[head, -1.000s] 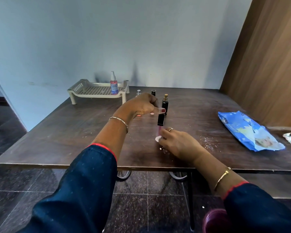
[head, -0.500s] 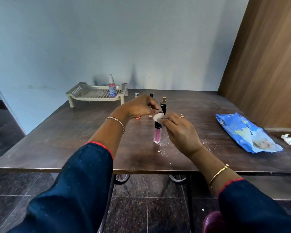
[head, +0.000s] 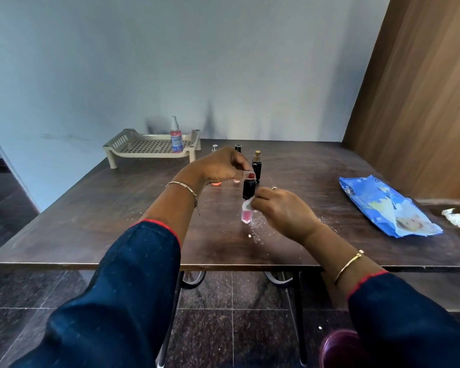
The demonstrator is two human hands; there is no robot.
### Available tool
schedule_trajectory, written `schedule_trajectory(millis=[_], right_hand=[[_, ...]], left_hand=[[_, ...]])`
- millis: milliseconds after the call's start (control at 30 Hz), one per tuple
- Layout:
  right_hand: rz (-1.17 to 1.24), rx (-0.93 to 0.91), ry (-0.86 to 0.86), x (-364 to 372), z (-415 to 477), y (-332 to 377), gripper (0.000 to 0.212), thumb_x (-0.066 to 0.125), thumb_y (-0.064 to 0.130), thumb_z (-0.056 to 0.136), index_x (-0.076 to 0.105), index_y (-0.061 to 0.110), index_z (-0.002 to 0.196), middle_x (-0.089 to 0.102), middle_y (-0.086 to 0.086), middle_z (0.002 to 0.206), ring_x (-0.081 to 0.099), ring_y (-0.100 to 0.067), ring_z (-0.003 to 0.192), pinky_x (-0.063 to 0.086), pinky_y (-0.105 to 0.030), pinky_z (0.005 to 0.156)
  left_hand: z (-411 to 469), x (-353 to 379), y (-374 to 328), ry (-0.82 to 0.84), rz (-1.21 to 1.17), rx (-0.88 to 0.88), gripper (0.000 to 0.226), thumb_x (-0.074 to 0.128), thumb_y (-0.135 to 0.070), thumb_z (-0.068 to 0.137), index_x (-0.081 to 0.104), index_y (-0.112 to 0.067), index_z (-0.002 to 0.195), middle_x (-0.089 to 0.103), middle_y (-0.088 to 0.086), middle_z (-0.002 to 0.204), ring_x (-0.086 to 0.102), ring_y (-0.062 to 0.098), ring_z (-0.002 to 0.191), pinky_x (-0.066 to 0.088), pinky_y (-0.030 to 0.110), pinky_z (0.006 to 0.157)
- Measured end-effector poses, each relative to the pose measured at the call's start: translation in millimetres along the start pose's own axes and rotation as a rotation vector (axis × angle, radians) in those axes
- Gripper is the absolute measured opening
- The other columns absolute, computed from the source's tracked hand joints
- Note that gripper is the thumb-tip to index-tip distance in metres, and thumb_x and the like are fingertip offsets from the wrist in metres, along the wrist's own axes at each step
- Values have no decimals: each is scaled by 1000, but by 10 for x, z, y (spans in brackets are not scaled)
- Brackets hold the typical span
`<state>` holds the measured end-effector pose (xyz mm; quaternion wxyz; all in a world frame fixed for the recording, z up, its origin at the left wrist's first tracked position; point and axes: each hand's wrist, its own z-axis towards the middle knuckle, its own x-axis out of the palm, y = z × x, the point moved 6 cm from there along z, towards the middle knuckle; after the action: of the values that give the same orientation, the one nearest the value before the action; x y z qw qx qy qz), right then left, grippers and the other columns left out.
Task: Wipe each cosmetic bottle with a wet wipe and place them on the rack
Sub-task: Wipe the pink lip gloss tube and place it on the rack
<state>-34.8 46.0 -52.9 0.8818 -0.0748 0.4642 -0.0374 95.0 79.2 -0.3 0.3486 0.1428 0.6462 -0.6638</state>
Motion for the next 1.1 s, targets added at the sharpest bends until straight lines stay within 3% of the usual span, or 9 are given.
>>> schedule_trajectory(millis=[133, 200, 267, 433, 567, 700, 867, 967, 1100], right_hand=[[60, 129, -250, -225, 48, -80, 4, 62, 5, 86, 65, 5, 84, 61, -11, 81, 56, -31, 59, 48, -38, 46], [64, 146, -301, -238, 53, -80, 9, 60, 6, 88, 65, 2, 81, 61, -11, 79, 56, -30, 58, 48, -38, 47], [69, 144, -251, -149, 14, -68, 10, 58, 7, 87, 66, 4, 83, 61, -10, 81, 57, -29, 58, 49, -37, 48], [68, 83, 148, 290, -167, -17, 19, 66, -1, 75, 70, 12, 88, 64, -6, 89, 63, -31, 64, 52, -35, 50], [104, 137, 86, 232, -146, -7, 12, 66, 3, 79, 71, 10, 87, 63, -6, 86, 62, -30, 62, 50, -35, 50], [153, 180, 26, 162, -145, 3, 9, 63, 6, 82, 68, 7, 89, 63, -7, 88, 63, -32, 68, 51, -36, 55], [248, 344, -151, 36, -158, -76, 12, 60, 4, 85, 65, 11, 93, 65, -3, 96, 64, -26, 75, 53, -41, 61], [376, 502, -258, 7, -145, -156, 15, 62, 0, 85, 64, 12, 93, 67, -3, 96, 66, -19, 80, 56, -33, 68], [675, 748, -324, 67, -139, -165, 15, 68, 4, 84, 66, 19, 86, 70, 2, 91, 67, -2, 83, 51, -11, 71]], left_hand=[[5, 1, 11, 6, 16, -23, 7, 68, -5, 83, 71, -9, 89, 67, 3, 81, 59, 6, 71, 47, 7, 64], [0, 1, 7, 3, 12, -29, 7, 68, -7, 84, 71, -6, 91, 67, 6, 83, 58, 8, 72, 47, 7, 64], [-9, 1, 2, -1, -2, -23, 9, 69, -9, 83, 71, -5, 91, 67, 4, 80, 58, 5, 70, 46, 6, 64], [12, 11, 6, 1, 37, -41, 12, 67, 1, 83, 71, -10, 85, 66, -6, 75, 58, -4, 63, 46, 7, 63], [27, 11, -60, -12, 183, -41, 14, 64, -3, 85, 72, -9, 94, 66, -5, 81, 59, 3, 75, 47, 24, 79], [-70, -23, -138, -253, 590, -87, 11, 61, -34, 89, 69, -32, 97, 66, -17, 100, 52, 9, 102, 20, 40, 90], [-207, -28, -143, -421, 565, -43, 7, 63, -34, 87, 65, -31, 94, 68, -14, 96, 60, 12, 100, 21, 40, 88], [-275, -7, -127, -469, 551, -14, 6, 63, -33, 87, 64, -30, 92, 68, -14, 95, 61, 12, 95, 22, 41, 94], [-353, 23, -121, -509, 561, -20, 10, 61, -38, 87, 67, -33, 94, 70, -13, 94, 61, 11, 97, 23, 41, 99]])
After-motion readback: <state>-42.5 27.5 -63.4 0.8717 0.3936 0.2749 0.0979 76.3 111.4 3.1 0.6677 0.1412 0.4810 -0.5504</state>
